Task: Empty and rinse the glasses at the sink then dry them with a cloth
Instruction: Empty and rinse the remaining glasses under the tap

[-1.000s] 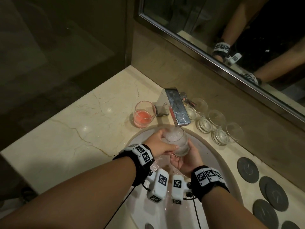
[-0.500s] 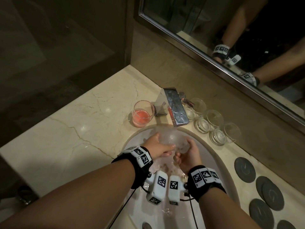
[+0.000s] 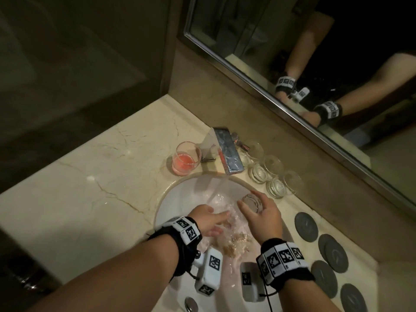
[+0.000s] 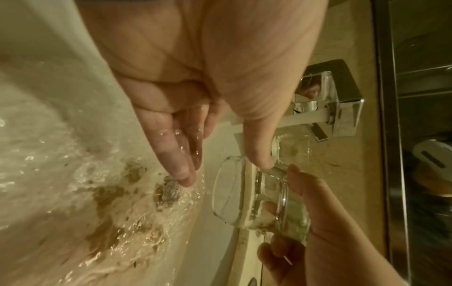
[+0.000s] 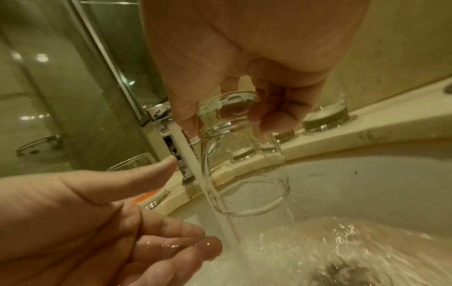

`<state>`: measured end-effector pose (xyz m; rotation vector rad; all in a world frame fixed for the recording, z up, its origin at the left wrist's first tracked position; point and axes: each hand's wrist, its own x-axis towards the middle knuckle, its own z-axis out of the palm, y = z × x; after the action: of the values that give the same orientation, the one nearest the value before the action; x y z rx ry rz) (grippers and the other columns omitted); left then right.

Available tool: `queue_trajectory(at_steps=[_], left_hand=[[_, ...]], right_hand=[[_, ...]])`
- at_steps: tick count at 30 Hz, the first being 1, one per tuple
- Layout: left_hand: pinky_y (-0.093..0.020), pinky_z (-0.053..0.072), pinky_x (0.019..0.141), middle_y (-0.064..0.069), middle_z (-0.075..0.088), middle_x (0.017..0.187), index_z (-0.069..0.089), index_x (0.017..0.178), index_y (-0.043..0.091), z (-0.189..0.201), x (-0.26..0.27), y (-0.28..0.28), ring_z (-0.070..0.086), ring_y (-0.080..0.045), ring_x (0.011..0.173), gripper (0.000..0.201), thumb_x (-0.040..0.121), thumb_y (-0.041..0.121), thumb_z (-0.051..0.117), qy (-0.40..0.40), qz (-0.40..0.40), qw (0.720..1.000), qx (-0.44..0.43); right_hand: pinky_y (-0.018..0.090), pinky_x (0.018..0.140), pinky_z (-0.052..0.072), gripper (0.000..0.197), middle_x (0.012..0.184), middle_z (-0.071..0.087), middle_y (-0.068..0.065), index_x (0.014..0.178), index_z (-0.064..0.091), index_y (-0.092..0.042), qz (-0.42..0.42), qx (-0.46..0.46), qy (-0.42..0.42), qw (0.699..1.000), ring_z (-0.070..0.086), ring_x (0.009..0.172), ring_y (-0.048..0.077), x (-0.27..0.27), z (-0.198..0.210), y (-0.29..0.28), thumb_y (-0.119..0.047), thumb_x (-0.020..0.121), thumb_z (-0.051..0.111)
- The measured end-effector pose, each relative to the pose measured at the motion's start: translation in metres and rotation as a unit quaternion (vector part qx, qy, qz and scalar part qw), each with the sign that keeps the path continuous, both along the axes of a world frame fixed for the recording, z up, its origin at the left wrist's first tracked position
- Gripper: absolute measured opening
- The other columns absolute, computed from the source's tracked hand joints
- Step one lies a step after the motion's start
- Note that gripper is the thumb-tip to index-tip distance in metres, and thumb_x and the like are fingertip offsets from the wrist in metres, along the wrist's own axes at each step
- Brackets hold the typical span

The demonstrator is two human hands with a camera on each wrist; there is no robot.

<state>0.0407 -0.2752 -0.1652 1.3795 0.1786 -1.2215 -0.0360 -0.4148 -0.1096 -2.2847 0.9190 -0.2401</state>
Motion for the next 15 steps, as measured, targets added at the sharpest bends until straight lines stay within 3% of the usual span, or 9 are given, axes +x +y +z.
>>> queue_trajectory(at_steps=[4,7,12,15], left_hand=[[-0.032,0.060,0.079,-0.011,0.067,0.099,0.049,0.133,-0.003,0.011,-0.007,0.003,0.069,-0.021,0.079,0.068,0.085,0.039,0.073,-0.006,-0.007,1.000,-0.023],[-0.037,0.059,0.085,-0.014,0.067,0.103,0.060,0.114,0.000,0.020,-0.010,0.008,0.068,-0.024,0.080,0.052,0.089,0.045,0.066,-0.001,-0.022,0.999,-0.048],[-0.039,0.060,0.083,-0.010,0.072,0.100,0.062,0.094,0.012,0.025,-0.009,0.022,0.073,-0.027,0.087,0.047,0.088,0.059,0.057,-0.013,-0.020,0.999,-0.030],[-0.039,0.060,0.083,-0.012,0.072,0.099,0.060,0.096,0.012,0.027,-0.008,0.032,0.073,-0.028,0.087,0.052,0.089,0.063,0.051,-0.005,-0.019,0.999,-0.035]], right_hand=[[0.026,0.082,0.041,0.050,0.111,0.058,0.003,0.121,0.062,-0.024,0.038,-0.084,0.036,0.995,0.057,0.102,0.019,-0.004,0.025,0.010,-0.041,0.077,0.076],[0.024,0.074,0.038,0.052,0.112,0.056,0.001,0.124,0.060,-0.025,0.072,-0.136,0.057,0.986,0.057,0.096,0.018,-0.003,0.042,0.020,-0.045,0.078,0.073],[0.025,0.072,0.041,0.055,0.114,0.055,-0.001,0.126,0.057,-0.025,0.098,-0.185,0.063,0.976,0.047,0.075,0.007,-0.001,0.060,0.038,-0.052,0.080,0.069],[0.025,0.073,0.043,0.055,0.112,0.054,-0.006,0.125,0.055,-0.027,0.105,-0.183,0.060,0.976,0.050,0.079,0.007,-0.005,0.062,0.049,-0.054,0.080,0.068]])
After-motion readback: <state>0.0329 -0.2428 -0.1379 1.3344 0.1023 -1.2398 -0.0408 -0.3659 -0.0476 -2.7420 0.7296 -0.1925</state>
